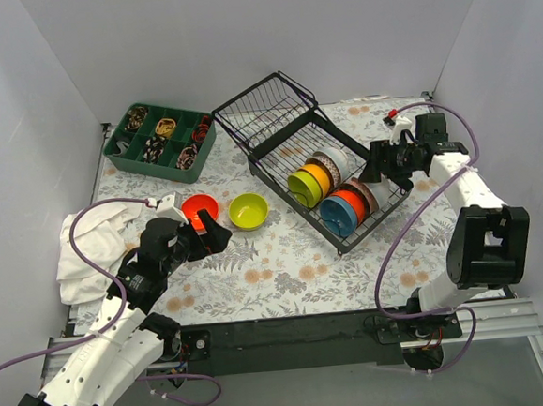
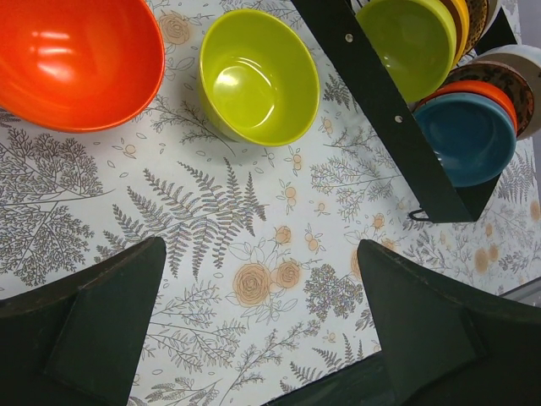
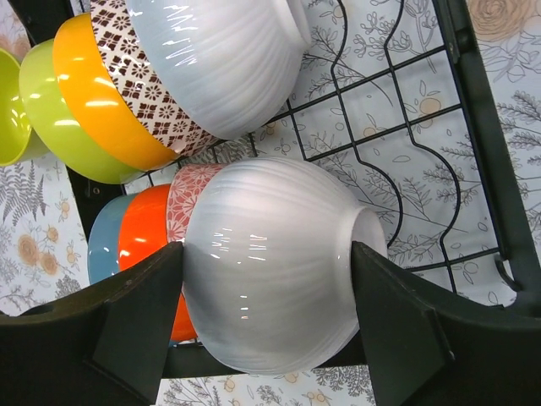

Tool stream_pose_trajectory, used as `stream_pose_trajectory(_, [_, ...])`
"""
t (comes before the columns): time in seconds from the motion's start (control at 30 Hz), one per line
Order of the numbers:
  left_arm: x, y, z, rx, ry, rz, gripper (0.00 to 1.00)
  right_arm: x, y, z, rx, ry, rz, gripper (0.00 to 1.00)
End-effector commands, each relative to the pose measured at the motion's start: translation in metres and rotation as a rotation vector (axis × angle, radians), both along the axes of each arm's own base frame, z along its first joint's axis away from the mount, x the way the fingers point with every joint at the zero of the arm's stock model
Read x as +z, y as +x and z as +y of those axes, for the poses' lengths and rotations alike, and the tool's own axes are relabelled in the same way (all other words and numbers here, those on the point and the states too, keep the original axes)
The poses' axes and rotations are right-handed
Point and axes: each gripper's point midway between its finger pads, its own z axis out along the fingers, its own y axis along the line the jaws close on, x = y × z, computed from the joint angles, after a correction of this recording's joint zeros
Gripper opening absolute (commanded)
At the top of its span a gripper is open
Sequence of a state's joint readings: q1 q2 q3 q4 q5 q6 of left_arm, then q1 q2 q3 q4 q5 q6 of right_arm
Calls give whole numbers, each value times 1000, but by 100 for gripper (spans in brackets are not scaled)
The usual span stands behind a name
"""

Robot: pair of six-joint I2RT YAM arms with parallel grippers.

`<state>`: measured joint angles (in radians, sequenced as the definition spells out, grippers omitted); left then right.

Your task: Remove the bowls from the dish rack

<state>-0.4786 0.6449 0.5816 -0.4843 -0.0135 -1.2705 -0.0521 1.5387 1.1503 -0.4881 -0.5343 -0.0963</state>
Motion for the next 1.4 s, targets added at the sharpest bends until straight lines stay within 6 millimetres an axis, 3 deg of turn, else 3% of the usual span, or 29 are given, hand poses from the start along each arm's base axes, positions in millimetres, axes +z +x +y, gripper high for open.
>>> stream_pose_trajectory(0.0, [3,1,0,-9,-1,-29,98,35,14,-6,-65,-13,-107,12])
stream_pose_trajectory(0.47, [5,1,0,-8,-6,-33,98,68,25,-18,-197,-19,-196,2])
stream_pose_trajectory(0.77, [8,2,-12,-58,-48,-43,98,116,28,-13,-237,55,-273,1])
stream_pose_trajectory(1.07, [39,27,-49,-145,-165,-70,98,157,16,2,-217,164,-330,1])
stream_pose_trajectory(1.13, [55,36,-58,-168,-194,-105,98,164,12,8,-203,199,-333,1])
stream_pose_trajectory(1.37, [80,63,-100,-265,-318,-123,98,186,-13,35,-147,400,-322,1])
